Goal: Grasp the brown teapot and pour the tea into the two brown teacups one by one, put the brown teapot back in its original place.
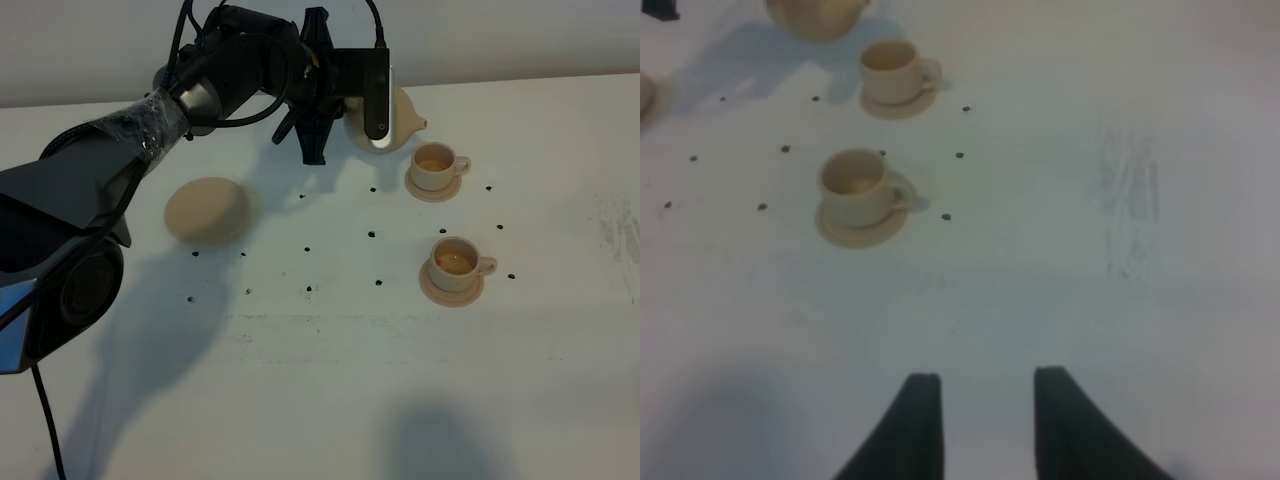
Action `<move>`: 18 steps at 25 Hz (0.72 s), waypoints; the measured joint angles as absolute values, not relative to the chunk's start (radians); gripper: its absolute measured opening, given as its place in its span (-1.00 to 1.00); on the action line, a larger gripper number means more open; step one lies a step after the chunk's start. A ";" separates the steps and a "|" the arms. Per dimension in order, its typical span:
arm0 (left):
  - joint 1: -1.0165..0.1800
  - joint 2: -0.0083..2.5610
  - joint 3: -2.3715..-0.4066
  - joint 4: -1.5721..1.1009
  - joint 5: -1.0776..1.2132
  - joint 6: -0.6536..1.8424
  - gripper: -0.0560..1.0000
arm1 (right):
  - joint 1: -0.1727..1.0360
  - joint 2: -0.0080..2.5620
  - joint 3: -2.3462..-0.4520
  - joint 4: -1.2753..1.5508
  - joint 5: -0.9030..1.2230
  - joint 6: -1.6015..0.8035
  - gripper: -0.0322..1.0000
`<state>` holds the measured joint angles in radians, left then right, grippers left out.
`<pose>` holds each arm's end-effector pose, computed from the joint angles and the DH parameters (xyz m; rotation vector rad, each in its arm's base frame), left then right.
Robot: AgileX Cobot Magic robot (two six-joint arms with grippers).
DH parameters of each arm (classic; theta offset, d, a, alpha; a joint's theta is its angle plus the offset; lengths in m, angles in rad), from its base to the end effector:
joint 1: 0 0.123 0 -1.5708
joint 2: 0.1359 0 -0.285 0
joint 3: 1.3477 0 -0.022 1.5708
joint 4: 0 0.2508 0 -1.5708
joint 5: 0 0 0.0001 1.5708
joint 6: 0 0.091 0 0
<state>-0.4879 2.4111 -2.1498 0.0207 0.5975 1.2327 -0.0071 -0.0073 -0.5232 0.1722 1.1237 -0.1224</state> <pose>0.4881 -0.2579 0.1974 1.8102 1.5384 0.3859 -0.0120 0.0142 0.2795 -0.1367 2.0623 0.1271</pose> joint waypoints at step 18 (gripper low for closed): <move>-0.517 2.440 -2.150 0.102 0.524 1.233 -0.72 | -0.007 -0.007 -0.523 0.172 1.124 -0.122 -0.51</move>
